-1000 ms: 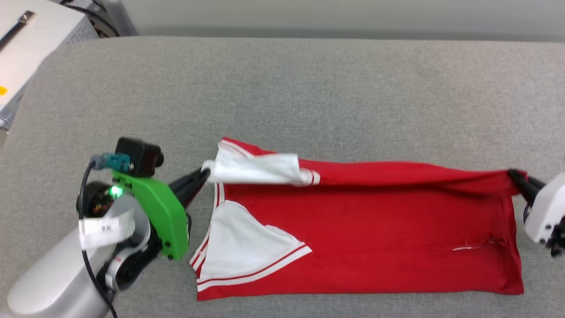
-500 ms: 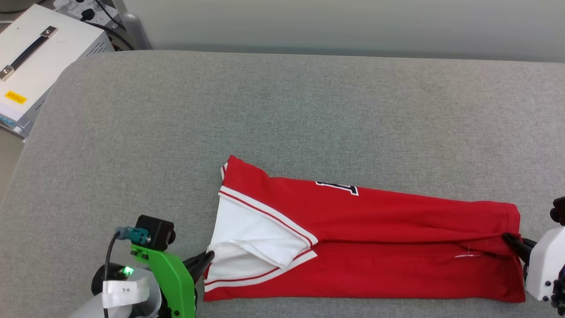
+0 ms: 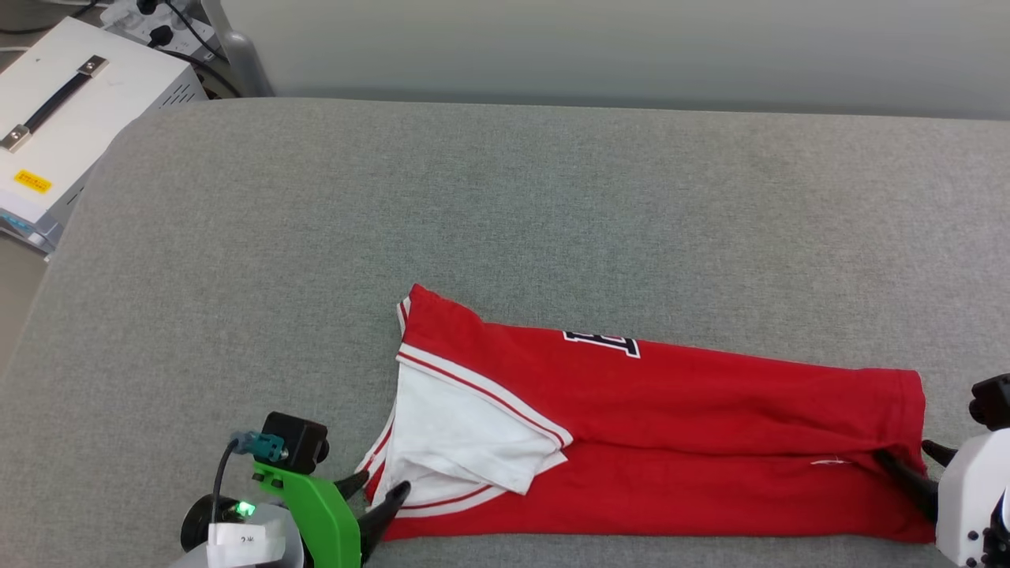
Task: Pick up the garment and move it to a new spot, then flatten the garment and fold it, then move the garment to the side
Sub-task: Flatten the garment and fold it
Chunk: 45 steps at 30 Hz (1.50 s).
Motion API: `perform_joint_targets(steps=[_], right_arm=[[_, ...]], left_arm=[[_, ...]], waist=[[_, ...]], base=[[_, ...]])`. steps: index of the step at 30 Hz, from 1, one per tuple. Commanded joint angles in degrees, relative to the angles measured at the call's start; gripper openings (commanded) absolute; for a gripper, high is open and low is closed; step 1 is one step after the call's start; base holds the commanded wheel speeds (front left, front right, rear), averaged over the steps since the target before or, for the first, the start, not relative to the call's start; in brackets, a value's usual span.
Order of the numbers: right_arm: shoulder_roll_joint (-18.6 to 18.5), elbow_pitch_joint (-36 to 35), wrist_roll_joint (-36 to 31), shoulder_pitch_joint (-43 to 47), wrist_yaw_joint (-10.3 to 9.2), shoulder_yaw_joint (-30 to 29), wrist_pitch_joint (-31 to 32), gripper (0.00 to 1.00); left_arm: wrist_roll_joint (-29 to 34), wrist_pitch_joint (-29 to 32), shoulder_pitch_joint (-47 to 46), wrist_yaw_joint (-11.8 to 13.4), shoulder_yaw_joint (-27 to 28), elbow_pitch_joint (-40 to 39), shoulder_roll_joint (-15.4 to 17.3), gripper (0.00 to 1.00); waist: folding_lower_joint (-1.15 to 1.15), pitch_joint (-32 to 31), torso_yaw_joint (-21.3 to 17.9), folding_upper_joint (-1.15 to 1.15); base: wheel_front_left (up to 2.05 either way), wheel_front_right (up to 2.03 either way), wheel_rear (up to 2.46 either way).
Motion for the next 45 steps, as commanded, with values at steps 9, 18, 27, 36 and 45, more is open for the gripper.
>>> perform_joint_targets(steps=[9,18,27,36,45], right_arm=[[1.57,-3.97,1.63,2.14,-0.03,-3.91,1.09,1.00],[10.83,-5.94,-5.50,4.76,-0.03,-15.61,8.24,1.00],[18.75,-3.96,-12.66,5.35,-0.03,-23.15,10.04,1.00],[20.75,2.38,-15.61,3.02,-0.03,-25.12,8.43,1.00],[21.15,7.77,-12.14,2.25,-0.03,-19.31,7.89,1.00]], left_arm=[[2.02,-9.67,1.44,1.77,4.05,-0.41,-1.12,1.00],[6.42,-23.91,2.15,6.65,10.76,-0.23,-3.55,1.00],[16.06,-25.25,6.41,5.87,24.76,-1.54,-10.80,1.00],[22.30,-25.27,8.58,-0.19,32.85,0.05,-16.17,1.00],[26.61,-25.27,8.67,-3.69,35.86,3.06,-19.35,1.00]], waist=[[0.00,-3.11,-0.36,0.69],[0.00,-2.89,-0.09,0.69],[0.00,-0.68,0.89,0.69],[0.00,0.81,1.36,0.69],[0.00,2.00,1.42,0.69]], base=[[0.00,0.00,0.00],[0.00,0.00,0.00],[0.00,0.00,0.00],[0.00,0.00,0.00],[0.00,0.00,0.00]])
